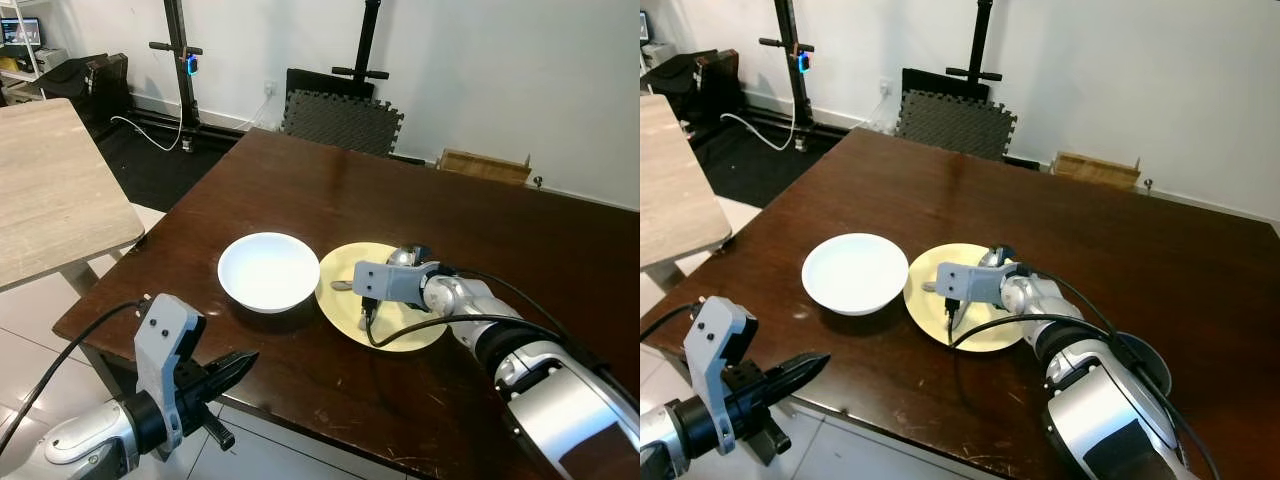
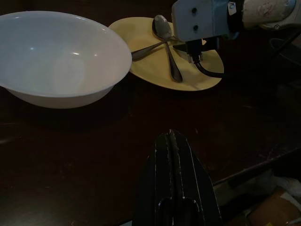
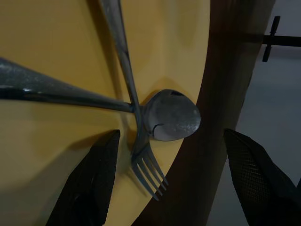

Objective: Setting the table

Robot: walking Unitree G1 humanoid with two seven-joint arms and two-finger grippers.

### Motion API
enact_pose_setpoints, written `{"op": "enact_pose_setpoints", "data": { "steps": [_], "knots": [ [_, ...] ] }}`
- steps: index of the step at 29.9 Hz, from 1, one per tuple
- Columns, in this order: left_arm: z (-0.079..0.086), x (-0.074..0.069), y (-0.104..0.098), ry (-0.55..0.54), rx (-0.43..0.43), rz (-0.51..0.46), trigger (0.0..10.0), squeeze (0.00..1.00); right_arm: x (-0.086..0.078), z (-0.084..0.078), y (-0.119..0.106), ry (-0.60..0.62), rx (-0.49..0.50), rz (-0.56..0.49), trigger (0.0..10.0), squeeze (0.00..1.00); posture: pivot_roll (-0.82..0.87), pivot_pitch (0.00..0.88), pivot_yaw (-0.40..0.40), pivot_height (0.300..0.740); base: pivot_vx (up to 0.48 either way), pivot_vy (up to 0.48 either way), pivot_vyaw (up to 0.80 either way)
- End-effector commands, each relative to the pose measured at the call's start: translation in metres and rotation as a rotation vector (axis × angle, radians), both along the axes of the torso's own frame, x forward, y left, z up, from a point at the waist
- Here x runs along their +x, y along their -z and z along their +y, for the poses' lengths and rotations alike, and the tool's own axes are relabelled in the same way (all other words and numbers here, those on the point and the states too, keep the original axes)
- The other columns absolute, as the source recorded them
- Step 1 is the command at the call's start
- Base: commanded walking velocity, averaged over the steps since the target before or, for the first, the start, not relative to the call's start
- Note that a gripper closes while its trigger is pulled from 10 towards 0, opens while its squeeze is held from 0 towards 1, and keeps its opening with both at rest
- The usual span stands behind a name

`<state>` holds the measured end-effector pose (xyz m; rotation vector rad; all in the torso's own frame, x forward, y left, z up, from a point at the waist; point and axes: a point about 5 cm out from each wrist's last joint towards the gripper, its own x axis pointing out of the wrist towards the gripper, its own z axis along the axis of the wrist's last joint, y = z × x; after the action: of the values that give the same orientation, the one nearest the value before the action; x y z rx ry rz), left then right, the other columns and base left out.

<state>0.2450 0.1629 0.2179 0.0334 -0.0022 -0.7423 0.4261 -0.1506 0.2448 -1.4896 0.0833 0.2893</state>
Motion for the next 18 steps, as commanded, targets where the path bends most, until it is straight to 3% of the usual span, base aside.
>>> {"op": "enact_pose_setpoints", "data": {
  "steps": [1,8,9,10,11,12,13,14,18],
  "knots": [
    [-0.002,-0.004,0.002,0.013,0.000,0.015,10.0,0.00,-0.001,-0.007,0.006,0.014,-0.029,0.034,10.0,0.00,0.21,0.242,-0.047,0.740,0.000,0.000,0.00],
    [-0.003,-0.006,0.002,0.015,0.002,0.024,10.0,0.00,-0.001,0.001,0.014,0.020,0.026,-0.002,9.8,0.00,0.22,0.256,-0.044,0.740,0.000,0.000,0.00],
    [-0.003,-0.007,0.001,0.015,0.003,0.023,10.0,0.00,-0.001,0.001,0.014,0.024,0.033,-0.010,7.0,0.00,0.22,0.266,-0.045,0.740,0.000,0.000,0.00],
    [-0.003,-0.008,0.001,0.014,0.004,0.024,10.0,0.00,-0.002,0.001,0.016,0.029,0.039,-0.012,7.0,0.00,0.23,0.268,-0.046,0.740,0.000,0.000,0.00],
    [-0.002,-0.009,0.001,0.012,0.006,0.027,10.0,0.00,-0.002,0.001,0.019,0.032,0.040,-0.011,4.7,0.00,0.23,0.275,-0.047,0.740,0.000,0.000,0.00],
    [-0.002,-0.010,0.001,0.009,0.007,0.030,10.0,0.00,-0.002,0.001,0.021,0.036,0.041,-0.009,3.3,0.00,0.23,0.277,-0.047,0.740,0.000,0.000,0.00],
    [-0.001,-0.011,0.001,0.005,0.008,0.033,10.0,0.00,-0.003,0.001,0.023,0.041,0.042,-0.006,1.1,0.00,0.24,0.283,-0.048,0.740,0.000,0.000,0.00],
    [0.001,-0.013,0.002,-0.001,0.009,0.039,10.0,0.00,-0.003,0.000,0.026,0.044,0.041,-0.006,0.0,0.00,0.24,0.287,-0.048,0.740,0.000,0.000,0.00],
    [0.003,-0.017,0.004,-0.010,0.014,0.050,10.0,0.00,-0.004,0.000,0.029,0.047,0.037,-0.003,0.0,0.00,0.25,0.296,-0.047,0.740,0.000,0.000,0.00]
  ]
}}
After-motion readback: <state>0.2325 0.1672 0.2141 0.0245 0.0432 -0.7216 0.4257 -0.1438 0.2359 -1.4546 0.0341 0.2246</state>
